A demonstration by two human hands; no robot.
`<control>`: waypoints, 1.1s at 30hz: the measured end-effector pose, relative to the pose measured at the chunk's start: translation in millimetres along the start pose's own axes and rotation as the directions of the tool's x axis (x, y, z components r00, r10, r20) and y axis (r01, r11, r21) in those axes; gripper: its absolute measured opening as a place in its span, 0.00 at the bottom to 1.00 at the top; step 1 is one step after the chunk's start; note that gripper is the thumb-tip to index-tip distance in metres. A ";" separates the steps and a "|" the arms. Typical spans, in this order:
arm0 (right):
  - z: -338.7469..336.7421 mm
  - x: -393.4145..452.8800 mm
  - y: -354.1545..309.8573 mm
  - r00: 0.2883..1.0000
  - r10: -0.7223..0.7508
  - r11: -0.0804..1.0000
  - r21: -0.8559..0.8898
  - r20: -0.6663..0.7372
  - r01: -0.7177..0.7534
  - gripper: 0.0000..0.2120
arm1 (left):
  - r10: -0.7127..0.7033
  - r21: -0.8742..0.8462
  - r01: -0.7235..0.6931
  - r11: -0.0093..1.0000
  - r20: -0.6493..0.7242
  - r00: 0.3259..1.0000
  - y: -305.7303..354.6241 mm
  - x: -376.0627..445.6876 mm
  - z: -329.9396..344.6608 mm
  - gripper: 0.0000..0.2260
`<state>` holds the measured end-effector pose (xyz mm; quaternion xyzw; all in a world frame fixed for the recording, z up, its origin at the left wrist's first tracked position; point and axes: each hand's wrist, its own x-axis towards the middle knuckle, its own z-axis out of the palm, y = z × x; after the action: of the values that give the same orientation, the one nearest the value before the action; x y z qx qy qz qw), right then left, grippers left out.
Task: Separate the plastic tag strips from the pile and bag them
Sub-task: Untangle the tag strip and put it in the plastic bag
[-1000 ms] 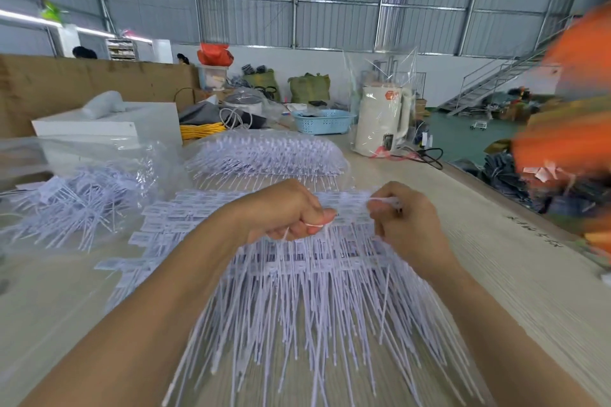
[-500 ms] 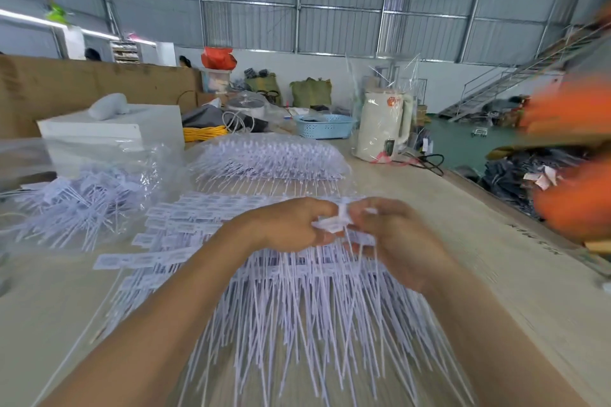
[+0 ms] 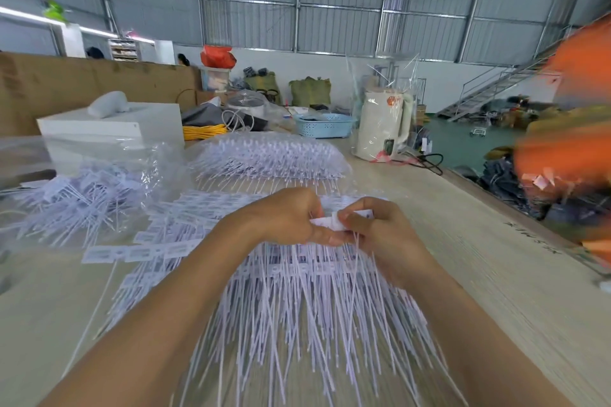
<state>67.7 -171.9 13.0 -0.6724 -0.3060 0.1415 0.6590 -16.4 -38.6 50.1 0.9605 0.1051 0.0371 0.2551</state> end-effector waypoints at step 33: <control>-36.5 5.3 -8.4 0.998 -0.057 0.949 0.312 0.038 0.042 0.05 | 0.029 -0.208 -0.011 0.978 0.084 0.996 -8.0 -1.8 -8.1 0.11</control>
<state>91.6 -198.4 25.7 -0.5486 -0.3120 0.1871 0.7528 -20.6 -28.3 53.1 0.9304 0.0797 0.0086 0.3577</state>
